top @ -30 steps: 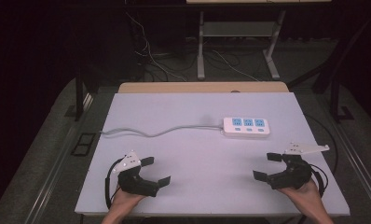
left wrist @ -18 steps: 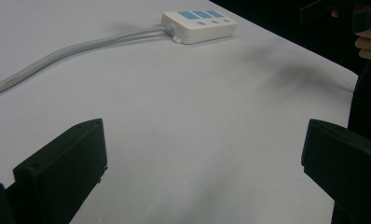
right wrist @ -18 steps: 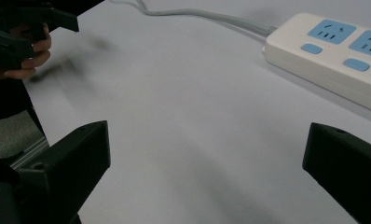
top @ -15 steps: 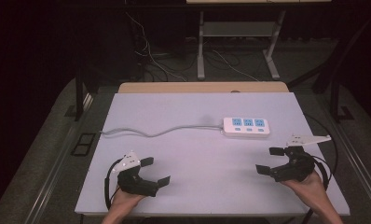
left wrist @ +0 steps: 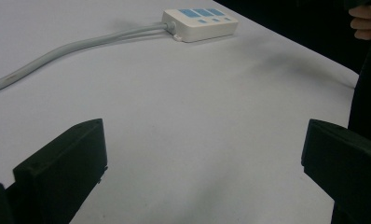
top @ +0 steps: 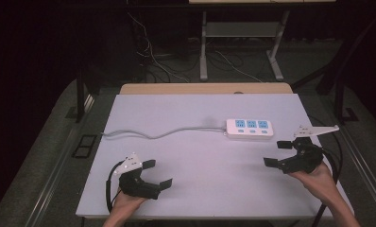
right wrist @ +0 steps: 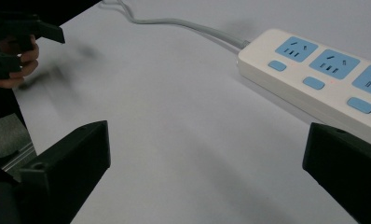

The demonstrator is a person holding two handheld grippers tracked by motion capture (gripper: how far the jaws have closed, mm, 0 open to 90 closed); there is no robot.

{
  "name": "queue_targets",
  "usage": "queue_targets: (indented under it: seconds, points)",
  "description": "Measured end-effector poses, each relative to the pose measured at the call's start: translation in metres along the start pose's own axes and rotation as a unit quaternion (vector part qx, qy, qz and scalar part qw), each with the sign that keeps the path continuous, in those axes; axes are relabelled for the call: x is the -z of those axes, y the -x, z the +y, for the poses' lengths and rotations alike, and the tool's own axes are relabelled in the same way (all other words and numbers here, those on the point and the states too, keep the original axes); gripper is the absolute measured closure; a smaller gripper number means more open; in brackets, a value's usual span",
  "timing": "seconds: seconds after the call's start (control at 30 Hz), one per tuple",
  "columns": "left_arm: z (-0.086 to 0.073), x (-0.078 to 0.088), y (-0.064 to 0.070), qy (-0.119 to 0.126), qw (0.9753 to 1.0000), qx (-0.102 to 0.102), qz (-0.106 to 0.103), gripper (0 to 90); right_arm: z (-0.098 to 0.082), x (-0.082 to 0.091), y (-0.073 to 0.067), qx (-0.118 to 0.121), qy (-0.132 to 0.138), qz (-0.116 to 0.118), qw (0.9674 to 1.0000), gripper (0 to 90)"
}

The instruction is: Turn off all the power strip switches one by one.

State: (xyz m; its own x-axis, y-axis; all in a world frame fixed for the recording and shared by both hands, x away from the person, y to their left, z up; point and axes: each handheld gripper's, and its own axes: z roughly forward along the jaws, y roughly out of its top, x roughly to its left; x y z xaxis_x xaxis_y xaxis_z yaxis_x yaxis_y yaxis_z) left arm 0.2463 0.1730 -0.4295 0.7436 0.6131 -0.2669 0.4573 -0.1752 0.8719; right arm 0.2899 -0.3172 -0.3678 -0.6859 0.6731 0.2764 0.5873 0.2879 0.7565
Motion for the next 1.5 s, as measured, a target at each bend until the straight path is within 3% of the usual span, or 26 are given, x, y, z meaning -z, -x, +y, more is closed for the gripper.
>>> queue_targets:
  seconds: [0.97,1.5]
  points:
    - [-0.001,-0.002,-0.002,-0.004,1.0000,0.002,-0.002,0.0,0.031,-0.013,0.030,0.001,-0.040,0.002,0.9992,0.6]
    - [-0.002,-0.002,-0.002,-0.002,1.0000,0.001,-0.001,0.0,0.046,-0.029,0.043,0.008,-0.073,-0.014,0.9972,0.6]
